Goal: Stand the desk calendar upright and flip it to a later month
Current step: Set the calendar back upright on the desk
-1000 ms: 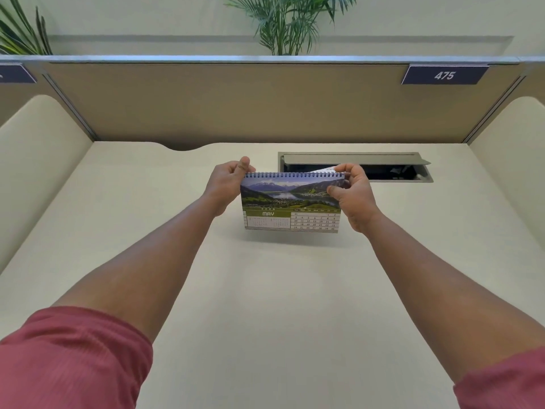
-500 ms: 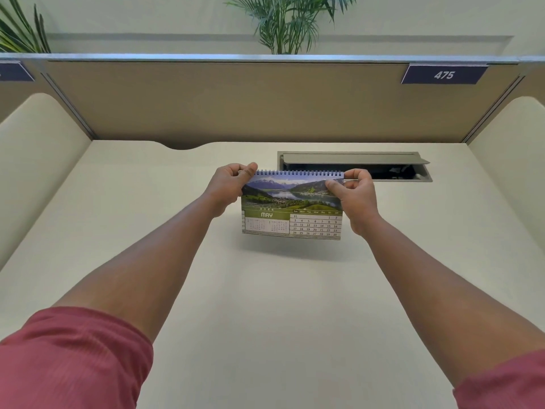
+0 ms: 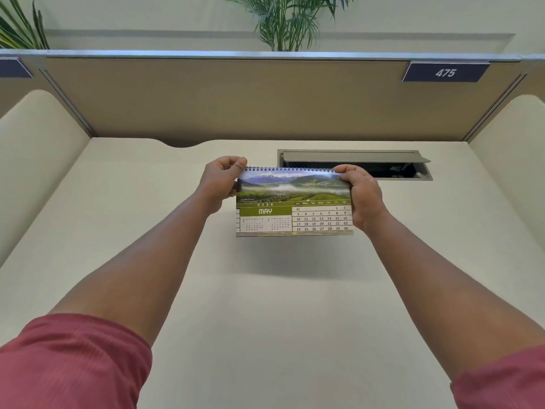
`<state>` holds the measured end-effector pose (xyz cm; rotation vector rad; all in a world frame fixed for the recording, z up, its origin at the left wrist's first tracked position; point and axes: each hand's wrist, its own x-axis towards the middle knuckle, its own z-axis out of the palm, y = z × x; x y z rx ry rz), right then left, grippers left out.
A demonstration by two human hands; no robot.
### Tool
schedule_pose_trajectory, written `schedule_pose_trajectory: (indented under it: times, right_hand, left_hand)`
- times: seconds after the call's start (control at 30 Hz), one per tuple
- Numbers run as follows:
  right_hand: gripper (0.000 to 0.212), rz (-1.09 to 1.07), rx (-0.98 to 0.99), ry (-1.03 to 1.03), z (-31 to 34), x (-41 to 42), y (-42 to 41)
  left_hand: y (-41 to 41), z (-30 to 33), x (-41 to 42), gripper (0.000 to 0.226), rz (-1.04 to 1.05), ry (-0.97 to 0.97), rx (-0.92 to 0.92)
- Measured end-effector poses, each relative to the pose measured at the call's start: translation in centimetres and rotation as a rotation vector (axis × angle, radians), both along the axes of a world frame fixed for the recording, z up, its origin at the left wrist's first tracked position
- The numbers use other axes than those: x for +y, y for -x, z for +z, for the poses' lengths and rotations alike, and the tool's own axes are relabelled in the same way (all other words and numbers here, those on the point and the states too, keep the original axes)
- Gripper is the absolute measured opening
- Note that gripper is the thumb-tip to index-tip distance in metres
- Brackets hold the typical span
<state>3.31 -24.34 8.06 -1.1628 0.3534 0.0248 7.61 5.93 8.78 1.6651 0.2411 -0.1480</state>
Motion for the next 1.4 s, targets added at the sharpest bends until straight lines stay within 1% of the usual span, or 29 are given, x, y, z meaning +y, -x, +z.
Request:
schedule_pose_trajectory:
  times: [0.07,0.1,0.13,0.23,0.3,0.37,0.4,0.43,0.5,0.6,0.63,0.7,0.77,0.87,0.93,1.0,1.03,1.07,1.1,1.13,1.2,1.27,1.33,1.4]
  right_hand:
    - [0.028,0.066,0.029,-0.158,0.1,-0.6,0.0]
    - [0.033,0.088,0.031,-0.206,0.1,-0.8,0.1]
    - [0.033,0.105,0.020,-0.232,0.1,-0.9,0.1]
    - [0.021,0.118,-0.033,-0.241,0.6,-0.5,0.4]
    - [0.016,0.100,-0.029,-0.238,0.8,-0.2,0.4]
    - [0.008,0.085,-0.015,-0.213,0.8,0.0,0.2]
    - [0.009,0.077,-0.015,-0.190,0.8,0.0,0.0]
    - [0.011,0.065,-0.016,-0.167,0.7,-0.1,-0.2]
    - [0.016,0.035,-0.024,-0.122,0.7,-0.2,-0.5]
    - [0.020,0.009,-0.064,0.007,0.5,-0.3,-0.8]
    - [0.020,-0.009,-0.080,0.060,0.5,-0.3,-0.9]
    - [0.021,-0.072,-0.110,0.176,0.6,-0.1,-1.1]
    - [0.020,-0.136,-0.121,0.323,0.6,0.3,-1.4]
    - [0.019,-0.161,-0.082,0.541,-0.2,0.5,-2.2]
    - [0.018,-0.183,-0.058,0.612,-0.4,0.7,-2.4]
    - [0.019,-0.199,-0.082,0.652,-0.4,0.9,-2.6]
    - [0.019,-0.193,-0.104,0.691,-0.3,1.0,-2.6]
    - [0.014,-0.180,-0.130,0.756,-0.2,1.1,-2.6]
    - [0.009,-0.159,-0.159,0.840,-0.2,1.2,-2.6]
    - [0.012,-0.132,-0.190,0.936,-0.1,1.2,-2.6]
    - [0.021,-0.080,-0.248,1.115,0.0,1.5,-2.5]
    - [0.024,-0.032,-0.282,1.279,0.1,2.0,-2.3]
    - [0.023,0.024,-0.323,1.388,-0.2,2.5,-2.2]
    - [0.024,0.087,-0.341,1.444,-0.5,2.9,-1.9]
  left_hand:
    - [0.0,0.2,0.1,0.013,-0.021,0.089,-0.006]
    - [0.0,0.3,0.1,0.013,-0.034,0.135,-0.001]
    - [0.0,0.4,0.2,0.016,-0.046,0.173,0.009]
    - [-0.3,0.5,0.4,0.033,-0.019,0.279,0.054]
    - [-0.4,0.6,0.4,0.043,-0.004,0.329,0.073]
    - [-0.4,0.4,0.5,0.047,-0.035,0.364,0.087]
    - [-0.4,0.2,0.7,0.045,-0.061,0.402,0.090]
    - [-0.3,0.0,0.9,0.041,-0.094,0.448,0.090]
    - [-0.2,-0.2,1.2,0.024,-0.150,0.483,0.075]
    - [-0.1,-0.2,1.3,0.023,-0.156,0.477,0.055]
    - [-0.1,-0.1,1.1,0.018,-0.144,0.459,0.044]
    - [0.0,0.0,0.8,0.012,-0.095,0.385,0.017]
    - [0.1,0.0,0.3,0.017,-0.018,0.263,-0.007]
    - [-0.2,0.1,-0.7,0.020,0.097,0.102,-0.038]
    - [-0.4,0.1,-1.3,0.024,0.161,0.032,-0.045]
    - [-0.4,0.0,-1.8,0.028,0.182,-0.006,-0.085]
    - [-0.3,0.0,-2.0,0.026,0.184,-0.050,-0.124]
    - [-0.2,0.1,-2.2,0.020,0.183,-0.149,-0.181]
    - [-0.2,0.2,-2.2,0.011,0.168,-0.298,-0.250]
    - [-0.1,0.3,-2.2,0.008,0.135,-0.454,-0.318]
    - [0.0,0.4,-2.1,0.021,0.034,-0.714,-0.445]
    - [0.6,0.8,-2.4,0.029,-0.067,-0.918,-0.597]
    - [1.1,0.9,-2.7,0.029,-0.164,-1.048,-0.740]
    - [1.4,0.8,-3.2,0.028,-0.246,-1.090,-0.776]
